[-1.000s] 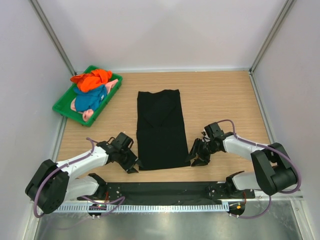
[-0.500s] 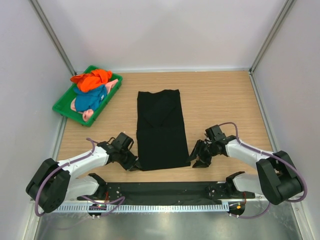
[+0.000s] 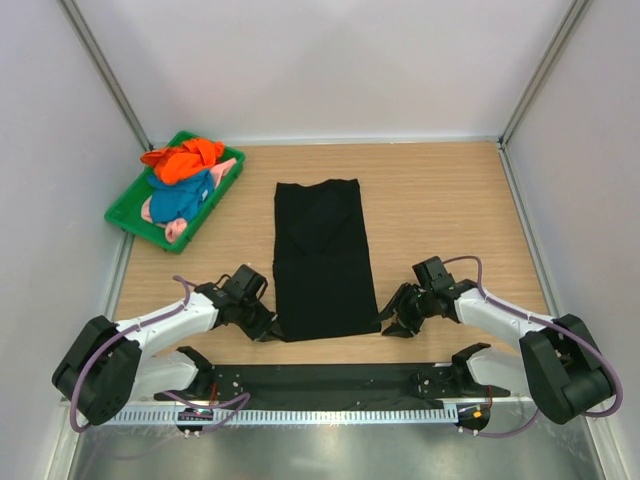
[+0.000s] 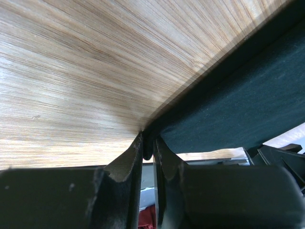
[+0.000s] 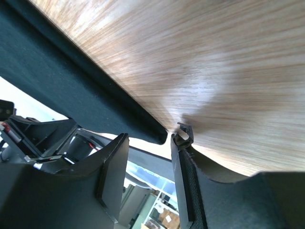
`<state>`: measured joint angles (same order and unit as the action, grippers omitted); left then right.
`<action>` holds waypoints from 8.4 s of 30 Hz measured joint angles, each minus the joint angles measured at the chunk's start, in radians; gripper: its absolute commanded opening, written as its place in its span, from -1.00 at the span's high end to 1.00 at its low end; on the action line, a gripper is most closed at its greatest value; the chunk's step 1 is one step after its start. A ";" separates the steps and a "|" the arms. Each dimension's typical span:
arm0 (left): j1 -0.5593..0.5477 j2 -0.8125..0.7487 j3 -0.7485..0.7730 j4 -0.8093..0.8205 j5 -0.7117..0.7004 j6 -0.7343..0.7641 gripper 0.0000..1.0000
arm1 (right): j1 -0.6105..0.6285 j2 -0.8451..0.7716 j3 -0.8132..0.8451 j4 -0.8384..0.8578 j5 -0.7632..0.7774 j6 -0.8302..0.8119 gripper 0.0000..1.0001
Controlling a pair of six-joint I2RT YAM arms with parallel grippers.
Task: Fold and stack the t-shirts
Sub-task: Fold the tshirt
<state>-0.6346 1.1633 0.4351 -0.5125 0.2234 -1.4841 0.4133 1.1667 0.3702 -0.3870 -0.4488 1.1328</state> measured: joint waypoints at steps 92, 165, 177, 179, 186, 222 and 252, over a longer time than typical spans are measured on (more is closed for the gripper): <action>0.346 0.719 1.347 -0.401 0.020 0.613 1.00 | -0.200 0.734 1.328 -0.536 -0.011 -0.496 0.97; 0.335 0.947 1.225 -0.070 0.189 0.714 0.73 | -0.193 1.046 1.381 -0.233 -0.164 -0.537 0.43; 0.327 0.921 1.044 -0.107 0.097 0.759 0.84 | -0.125 1.012 1.190 -0.224 -0.103 -0.646 0.46; 0.311 0.862 0.958 -0.105 0.082 0.759 0.83 | -0.098 0.953 1.098 -0.195 -0.088 -0.650 0.45; 0.255 0.623 0.660 -0.126 0.074 0.756 0.80 | -0.002 0.722 0.772 -0.157 -0.074 -0.613 0.39; 0.343 0.895 1.183 -0.249 -0.028 0.936 0.30 | -0.153 0.961 1.275 -0.376 0.016 -0.734 0.19; 0.354 0.925 1.212 -0.250 -0.018 0.908 0.99 | -0.150 0.958 1.276 -0.361 -0.011 -0.689 0.97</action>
<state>-0.2810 2.0884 1.6474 -0.7624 0.2050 -0.5766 0.2630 2.1246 1.6463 -0.7479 -0.4603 0.4435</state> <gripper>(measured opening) 0.008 0.037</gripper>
